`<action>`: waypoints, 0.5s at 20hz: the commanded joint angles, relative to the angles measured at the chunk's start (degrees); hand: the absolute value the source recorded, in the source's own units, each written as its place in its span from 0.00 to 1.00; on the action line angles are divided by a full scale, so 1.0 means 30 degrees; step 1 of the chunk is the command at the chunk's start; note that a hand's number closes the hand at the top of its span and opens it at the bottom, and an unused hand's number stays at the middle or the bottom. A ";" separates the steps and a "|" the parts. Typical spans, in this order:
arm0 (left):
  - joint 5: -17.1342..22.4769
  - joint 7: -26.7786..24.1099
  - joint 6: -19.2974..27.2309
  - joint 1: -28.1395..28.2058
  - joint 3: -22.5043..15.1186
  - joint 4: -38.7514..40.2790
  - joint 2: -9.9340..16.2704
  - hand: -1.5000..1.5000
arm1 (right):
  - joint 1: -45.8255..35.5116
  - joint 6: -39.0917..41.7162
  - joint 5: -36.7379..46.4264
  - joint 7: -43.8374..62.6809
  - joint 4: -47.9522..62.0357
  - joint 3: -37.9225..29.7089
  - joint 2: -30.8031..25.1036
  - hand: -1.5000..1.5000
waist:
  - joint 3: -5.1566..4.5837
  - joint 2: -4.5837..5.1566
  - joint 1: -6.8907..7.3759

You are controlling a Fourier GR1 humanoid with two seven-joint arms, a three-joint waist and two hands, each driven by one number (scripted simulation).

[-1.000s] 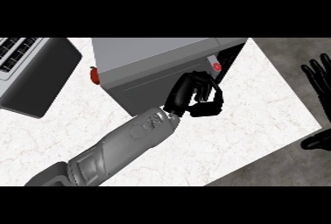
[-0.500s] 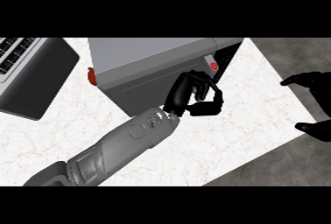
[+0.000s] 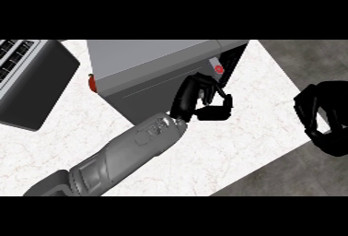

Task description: Pick up the milk, place it into the microwave and close the microwave

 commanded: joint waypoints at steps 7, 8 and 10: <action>0.0210 -0.0092 0.0077 -0.2184 0.0227 0.1125 -0.0998 1.00 | 0.0155 0.1450 -0.0712 -0.0288 -0.2102 0.0873 0.0072 1.00 | 0.0068 0.0094 -0.0946; 0.0398 -0.0163 0.0099 -0.2080 0.0345 0.0989 -0.0997 1.00 | 0.0068 0.1518 -0.0785 -0.0059 -0.2381 0.1020 -0.0016 1.00 | 0.0012 0.0122 -0.1004; 0.0426 -0.0243 0.0265 -0.2076 0.0302 0.1048 -0.0995 1.00 | 0.0144 0.1430 -0.0932 0.0104 -0.2698 0.1145 0.0067 1.00 | 0.0024 0.0145 -0.1002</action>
